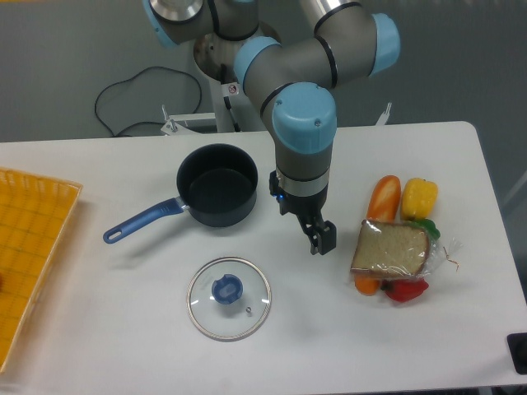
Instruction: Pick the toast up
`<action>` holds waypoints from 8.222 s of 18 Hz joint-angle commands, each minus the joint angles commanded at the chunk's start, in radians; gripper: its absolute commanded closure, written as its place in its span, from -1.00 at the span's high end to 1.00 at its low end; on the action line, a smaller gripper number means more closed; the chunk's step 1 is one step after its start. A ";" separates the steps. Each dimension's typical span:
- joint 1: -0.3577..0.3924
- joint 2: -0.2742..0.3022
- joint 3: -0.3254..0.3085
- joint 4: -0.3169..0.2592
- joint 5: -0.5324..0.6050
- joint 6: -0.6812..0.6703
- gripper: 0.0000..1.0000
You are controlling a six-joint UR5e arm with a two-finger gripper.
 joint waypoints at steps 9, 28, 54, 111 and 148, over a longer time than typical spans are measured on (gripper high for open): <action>0.002 0.008 -0.044 0.009 -0.003 -0.002 1.00; 0.060 -0.018 -0.037 0.141 -0.040 -0.081 1.00; 0.235 -0.106 0.090 0.005 -0.035 -0.035 0.97; 0.364 -0.367 0.325 -0.014 -0.110 -0.037 0.99; 0.337 -0.310 0.226 -0.035 -0.089 -0.032 -0.54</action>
